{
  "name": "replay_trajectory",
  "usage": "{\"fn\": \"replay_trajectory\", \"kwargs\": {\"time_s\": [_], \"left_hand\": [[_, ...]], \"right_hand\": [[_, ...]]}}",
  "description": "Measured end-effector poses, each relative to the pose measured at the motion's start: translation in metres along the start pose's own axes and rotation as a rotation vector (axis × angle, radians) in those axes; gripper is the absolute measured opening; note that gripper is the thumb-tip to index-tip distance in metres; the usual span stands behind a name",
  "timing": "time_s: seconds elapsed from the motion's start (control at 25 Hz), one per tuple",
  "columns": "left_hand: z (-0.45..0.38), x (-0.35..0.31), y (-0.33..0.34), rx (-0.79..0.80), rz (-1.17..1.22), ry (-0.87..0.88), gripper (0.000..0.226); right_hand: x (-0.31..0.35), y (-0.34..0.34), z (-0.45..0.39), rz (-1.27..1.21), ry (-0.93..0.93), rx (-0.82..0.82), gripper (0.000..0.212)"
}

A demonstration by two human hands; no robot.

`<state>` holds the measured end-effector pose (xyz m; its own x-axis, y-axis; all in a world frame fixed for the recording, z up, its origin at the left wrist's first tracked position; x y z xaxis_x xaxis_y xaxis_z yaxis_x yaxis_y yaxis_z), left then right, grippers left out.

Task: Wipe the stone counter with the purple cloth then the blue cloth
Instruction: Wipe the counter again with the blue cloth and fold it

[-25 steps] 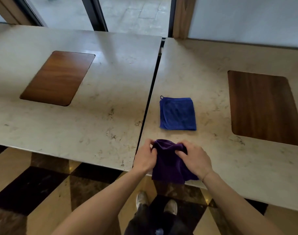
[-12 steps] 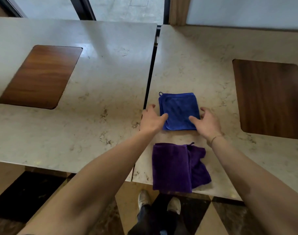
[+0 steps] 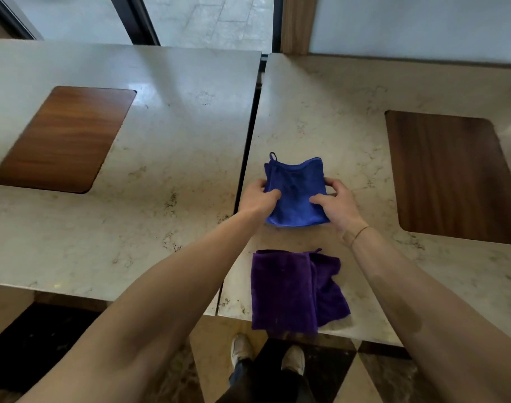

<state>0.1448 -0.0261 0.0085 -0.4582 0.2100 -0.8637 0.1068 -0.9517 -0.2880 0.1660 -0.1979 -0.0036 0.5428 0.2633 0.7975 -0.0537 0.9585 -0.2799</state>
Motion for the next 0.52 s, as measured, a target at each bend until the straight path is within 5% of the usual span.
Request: {"fn": "replay_trajectory", "kwargs": {"time_s": [0.52], "left_hand": [[0.126, 0.002, -0.154, -0.306, 0.135, 0.142, 0.027]], "right_hand": [[0.06, 0.082, 0.142, -0.047, -0.157, 0.35, 0.038]]}}
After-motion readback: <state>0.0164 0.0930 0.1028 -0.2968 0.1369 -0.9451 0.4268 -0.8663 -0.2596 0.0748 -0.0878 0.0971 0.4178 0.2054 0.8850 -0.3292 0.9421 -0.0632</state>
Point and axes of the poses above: each hand's wrist, its own z-axis away from the middle knuckle, its own y-axis out of the palm, x = y × z, the point moved 1 cm from there along -z, towards the middle knuckle, and after that the axes turned 7 degrees about y, right-handed, at the moved point
